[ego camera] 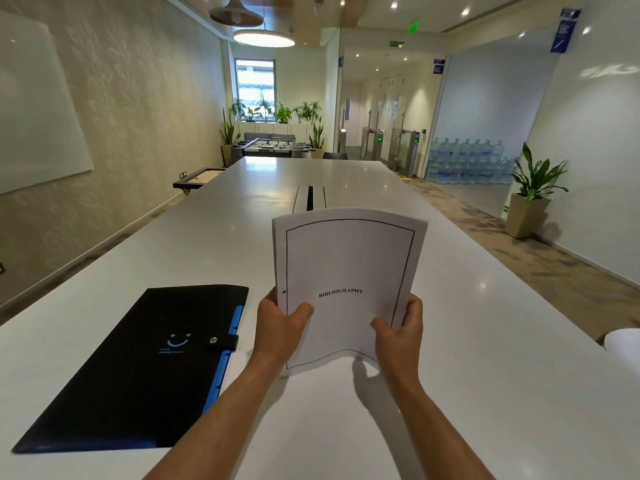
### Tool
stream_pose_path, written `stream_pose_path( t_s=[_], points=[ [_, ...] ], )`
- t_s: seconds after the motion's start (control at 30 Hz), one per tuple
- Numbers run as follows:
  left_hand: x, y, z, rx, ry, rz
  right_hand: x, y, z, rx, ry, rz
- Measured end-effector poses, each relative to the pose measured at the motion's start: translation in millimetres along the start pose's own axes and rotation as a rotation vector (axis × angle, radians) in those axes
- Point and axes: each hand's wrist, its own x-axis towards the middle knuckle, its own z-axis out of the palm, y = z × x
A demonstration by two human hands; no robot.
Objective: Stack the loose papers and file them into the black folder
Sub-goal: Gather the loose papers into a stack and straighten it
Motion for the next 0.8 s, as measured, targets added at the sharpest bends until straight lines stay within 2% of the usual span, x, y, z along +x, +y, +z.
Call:
stream_pose_path(
  t_s=[0.2,0.27,0.33,0.5,0.6,0.8],
  points=[
    [8.0,3.8,-4.2,0.005,-0.031,0.017,8.8,5.4,-5.4,0.088,0.063,0.087],
    [7.7,4.7,-2.3,-0.046,0.001,0.008,5.5,9.5,-6.3,0.124,0.159,0.191],
    [5.3,7.4,2.0,-0.104,0.027,-0.005,-1.2,14.5,-4.6,0.208,0.253,0.377],
    [-2.7,8.5,18.8,-0.256,0.084,-0.096,-17.7,15.0,7.7,0.750,0.249,0.658],
    [-8.4,11.0,26.0,-0.337,0.120,-0.154,-24.1,12.0,9.4,0.838,0.233,0.658],
    [-13.0,9.9,31.9,-0.408,0.058,-0.244,-13.4,-1.9,-3.3,0.786,0.213,0.539]
  ],
)
